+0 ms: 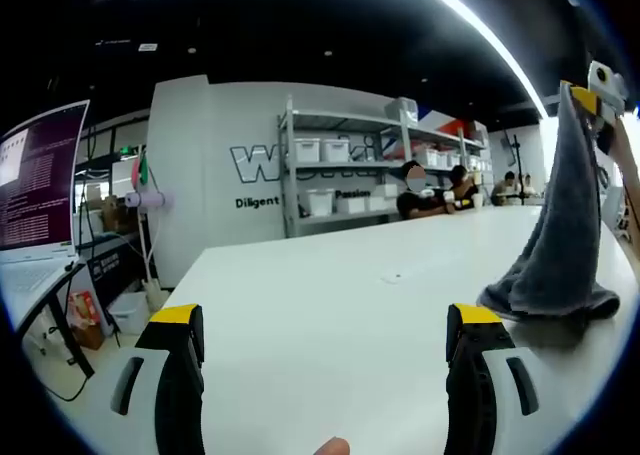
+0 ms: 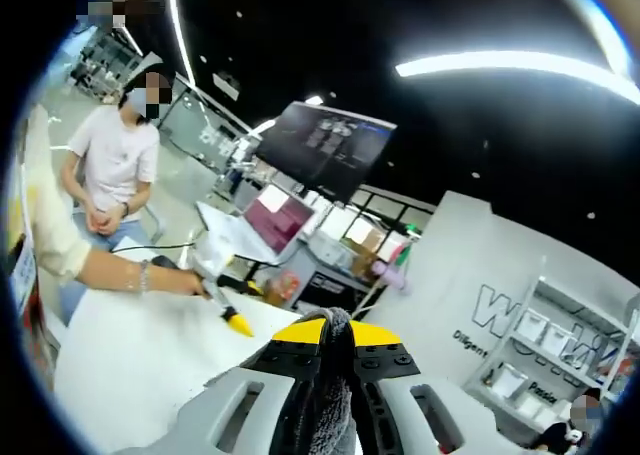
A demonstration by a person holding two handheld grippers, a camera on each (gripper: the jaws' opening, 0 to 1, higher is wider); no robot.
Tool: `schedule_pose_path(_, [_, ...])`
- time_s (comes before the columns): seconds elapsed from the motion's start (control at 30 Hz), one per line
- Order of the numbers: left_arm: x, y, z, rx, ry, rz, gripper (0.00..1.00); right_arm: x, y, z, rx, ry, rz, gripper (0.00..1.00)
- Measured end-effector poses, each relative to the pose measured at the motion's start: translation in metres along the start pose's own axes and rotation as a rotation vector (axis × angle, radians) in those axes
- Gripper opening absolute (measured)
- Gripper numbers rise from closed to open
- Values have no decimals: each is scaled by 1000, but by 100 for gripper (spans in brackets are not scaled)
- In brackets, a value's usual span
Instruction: Fold the towel on the table until its edges align and the towel forms a compact rectangular stack.
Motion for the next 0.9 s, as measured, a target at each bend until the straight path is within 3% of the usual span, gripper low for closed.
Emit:
schedule_pose_path(0.23, [1,-1,1,2,5,2,99,26,76,-6,-187,57,80,3])
schedule_pose_path(0.43, [1,-1,1,3,3,0,99,61,138,-11,-342,157,139,3])
schedule_pose_path(0.57, [1,-2,1,4,2,1,99,95,182,-17,-441,243,170,3])
schedule_pose_path(0.73, [0,0,1,4,-2,-2,99,114,207,-24,-495,303,227,4])
schedule_pose_path(0.9, [1,-1,2,6,-2,-2,99,132,227,-31,-528,362,180,4])
Point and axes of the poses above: the point that each gripper's makers call its tool centre point, and the gripper's own axes: z roughly forward along the fingers, y roughly to its left, x roughly out of its underside, the point moved 2 cm from there along -z, roughly backward along the fingers, and after that the axes turned 11 degrees about x, right-handed, at the moved point
